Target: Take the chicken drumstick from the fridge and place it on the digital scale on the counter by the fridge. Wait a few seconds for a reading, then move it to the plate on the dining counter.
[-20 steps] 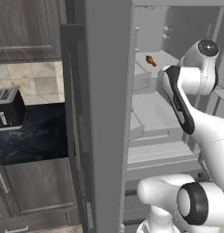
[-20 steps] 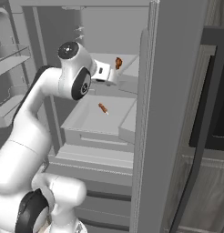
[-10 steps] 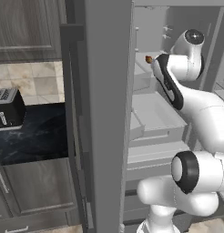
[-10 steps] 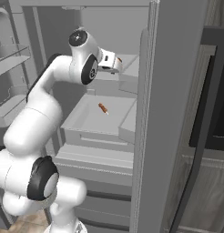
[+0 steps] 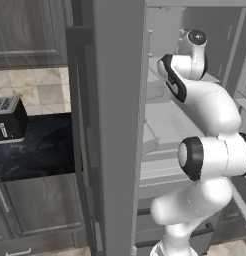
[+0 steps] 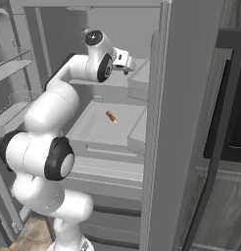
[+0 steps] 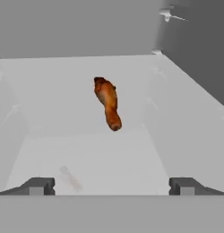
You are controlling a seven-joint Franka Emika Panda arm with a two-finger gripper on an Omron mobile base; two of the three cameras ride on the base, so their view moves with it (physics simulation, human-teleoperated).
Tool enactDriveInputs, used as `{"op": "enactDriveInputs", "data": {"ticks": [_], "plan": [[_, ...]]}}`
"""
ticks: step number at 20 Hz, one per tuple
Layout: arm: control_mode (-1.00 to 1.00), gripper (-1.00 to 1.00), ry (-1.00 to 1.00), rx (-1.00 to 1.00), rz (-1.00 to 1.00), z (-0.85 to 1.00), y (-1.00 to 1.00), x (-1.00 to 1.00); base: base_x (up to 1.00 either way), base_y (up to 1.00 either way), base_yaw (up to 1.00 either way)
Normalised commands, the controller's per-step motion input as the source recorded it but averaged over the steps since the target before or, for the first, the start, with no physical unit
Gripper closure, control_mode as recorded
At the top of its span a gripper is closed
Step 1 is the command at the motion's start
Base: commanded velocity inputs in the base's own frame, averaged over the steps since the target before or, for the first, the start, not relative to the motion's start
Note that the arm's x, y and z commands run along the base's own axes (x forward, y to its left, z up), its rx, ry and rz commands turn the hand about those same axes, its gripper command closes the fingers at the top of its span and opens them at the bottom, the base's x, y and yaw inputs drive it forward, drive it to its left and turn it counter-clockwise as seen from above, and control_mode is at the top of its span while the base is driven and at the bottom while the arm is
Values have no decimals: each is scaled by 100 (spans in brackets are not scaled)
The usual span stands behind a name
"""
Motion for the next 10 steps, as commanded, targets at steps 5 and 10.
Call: {"op": "enactDriveInputs", "data": {"ticks": [5, 10], "plan": [[-100, -100, 0, 0, 0, 0, 0, 69, 0, 0, 0], [-100, -100, 1, 0, 0, 0, 0, 67, 0, 0, 0]]}}
